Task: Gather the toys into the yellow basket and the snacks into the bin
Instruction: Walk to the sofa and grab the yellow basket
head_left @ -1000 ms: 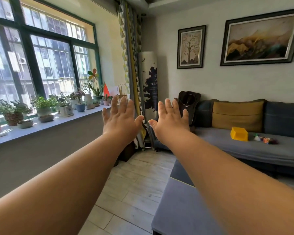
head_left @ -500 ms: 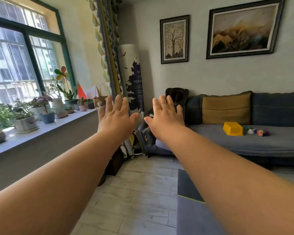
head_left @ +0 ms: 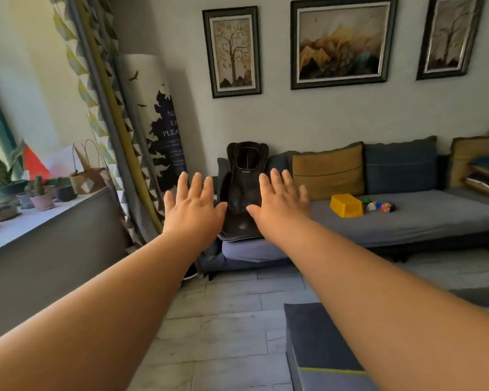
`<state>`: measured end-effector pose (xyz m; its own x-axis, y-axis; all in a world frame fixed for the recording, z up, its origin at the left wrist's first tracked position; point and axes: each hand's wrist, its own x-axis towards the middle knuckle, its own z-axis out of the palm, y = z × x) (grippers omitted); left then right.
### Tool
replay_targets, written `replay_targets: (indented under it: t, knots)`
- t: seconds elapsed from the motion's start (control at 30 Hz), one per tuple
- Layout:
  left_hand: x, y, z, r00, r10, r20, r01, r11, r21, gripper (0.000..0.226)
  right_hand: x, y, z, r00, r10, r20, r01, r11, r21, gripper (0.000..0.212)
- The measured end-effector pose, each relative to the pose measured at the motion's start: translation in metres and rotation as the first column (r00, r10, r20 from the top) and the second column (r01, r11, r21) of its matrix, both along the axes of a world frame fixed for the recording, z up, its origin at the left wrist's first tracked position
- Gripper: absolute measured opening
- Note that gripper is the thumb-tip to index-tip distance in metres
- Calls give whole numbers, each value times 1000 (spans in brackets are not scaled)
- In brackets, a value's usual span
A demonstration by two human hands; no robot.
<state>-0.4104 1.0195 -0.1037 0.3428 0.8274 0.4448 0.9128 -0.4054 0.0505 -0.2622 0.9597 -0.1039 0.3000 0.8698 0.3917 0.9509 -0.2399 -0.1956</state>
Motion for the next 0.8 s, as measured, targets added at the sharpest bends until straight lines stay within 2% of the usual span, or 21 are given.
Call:
replay_targets:
  t: [0.47,0.67,0.8]
  knots:
    - [130,305,-8,977,-210,-46,210,978,4,66,115,266,-12,980,-201,7,201,979,-38,71]
    - [200,445,-22,931,-364,-36,364,931,4,67,175,378,-28,927,-375,4,375,926,-53,70]
    - [247,510,-26,895,-443,-56,444,896,3,68,212,430,-33,894,-447,-7,446,892,-72,71]
